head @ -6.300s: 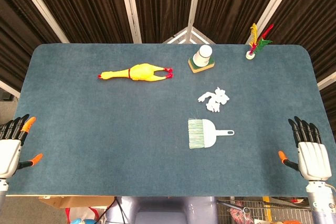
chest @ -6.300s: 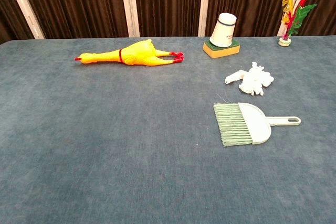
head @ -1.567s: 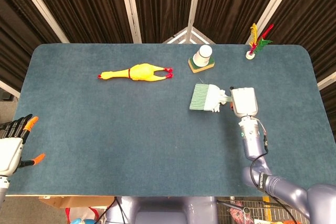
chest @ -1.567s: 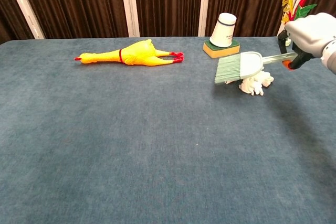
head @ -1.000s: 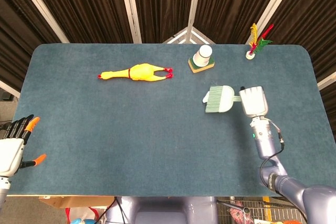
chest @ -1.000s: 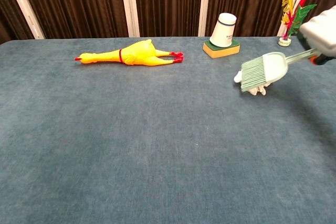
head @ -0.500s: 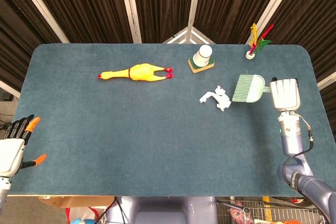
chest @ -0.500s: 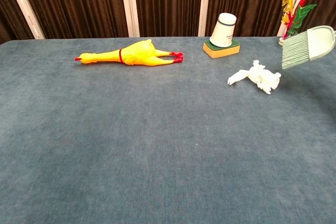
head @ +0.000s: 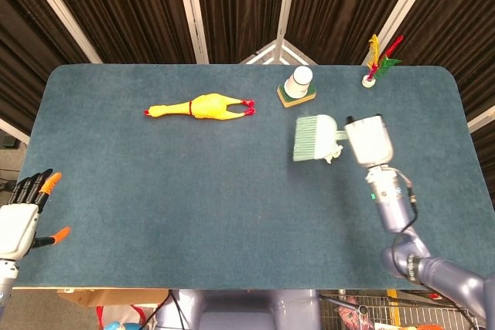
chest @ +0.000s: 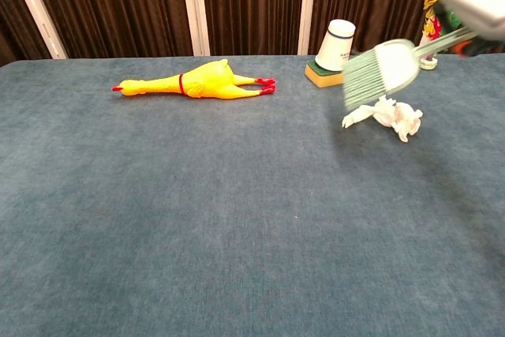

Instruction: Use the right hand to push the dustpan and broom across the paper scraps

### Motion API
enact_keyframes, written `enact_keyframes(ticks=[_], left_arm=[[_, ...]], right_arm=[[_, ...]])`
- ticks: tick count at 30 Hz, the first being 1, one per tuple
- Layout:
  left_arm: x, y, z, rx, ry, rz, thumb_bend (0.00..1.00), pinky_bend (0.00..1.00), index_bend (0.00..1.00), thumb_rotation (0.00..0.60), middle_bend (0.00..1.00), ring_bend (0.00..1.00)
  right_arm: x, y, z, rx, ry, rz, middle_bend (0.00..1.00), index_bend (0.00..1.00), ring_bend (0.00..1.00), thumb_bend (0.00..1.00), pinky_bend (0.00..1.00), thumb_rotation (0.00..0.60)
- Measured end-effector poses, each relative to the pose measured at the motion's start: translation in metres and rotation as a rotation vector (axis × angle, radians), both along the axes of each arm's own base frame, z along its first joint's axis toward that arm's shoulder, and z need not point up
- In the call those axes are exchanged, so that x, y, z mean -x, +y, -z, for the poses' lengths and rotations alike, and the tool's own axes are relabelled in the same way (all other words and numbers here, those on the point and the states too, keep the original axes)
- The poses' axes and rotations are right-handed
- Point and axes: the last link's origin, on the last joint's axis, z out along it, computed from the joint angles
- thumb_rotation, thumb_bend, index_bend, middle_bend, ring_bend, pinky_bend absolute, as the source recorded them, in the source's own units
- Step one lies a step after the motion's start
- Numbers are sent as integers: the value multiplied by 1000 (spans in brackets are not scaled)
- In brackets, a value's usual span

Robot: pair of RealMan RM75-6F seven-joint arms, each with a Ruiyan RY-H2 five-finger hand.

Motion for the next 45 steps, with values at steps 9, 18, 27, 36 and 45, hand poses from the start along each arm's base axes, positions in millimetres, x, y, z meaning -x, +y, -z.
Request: enact_keyframes(ticks=[9, 18, 27, 36, 45], left_arm=[[2, -1, -2, 9, -17, -11, 0, 0, 0, 600, 0, 0], [2, -1, -1, 15, -18, -17, 0, 0, 0, 600, 0, 0], [0, -2, 0, 10, -18, -8, 0, 0, 0, 600, 0, 0], [-2, -2, -2, -10, -30, -3, 0, 0, 0, 600, 0, 0], [-3, -3, 0, -11, -29, 0, 0, 0, 0, 600, 0, 0]], right_arm=[[-8, -4, 44, -49, 47, 17, 952, 742, 960, 582, 830, 600], [13, -14, 53, -27, 99, 68, 952, 742, 960, 582, 830, 600], [55, -14, 22, 38, 156, 124, 952, 745, 960, 581, 830, 600], [99, -6, -31, 125, 237, 186, 952, 746, 960, 582, 830, 600], [121, 3, -72, 209, 217, 241, 952, 749, 960, 581, 830, 600]])
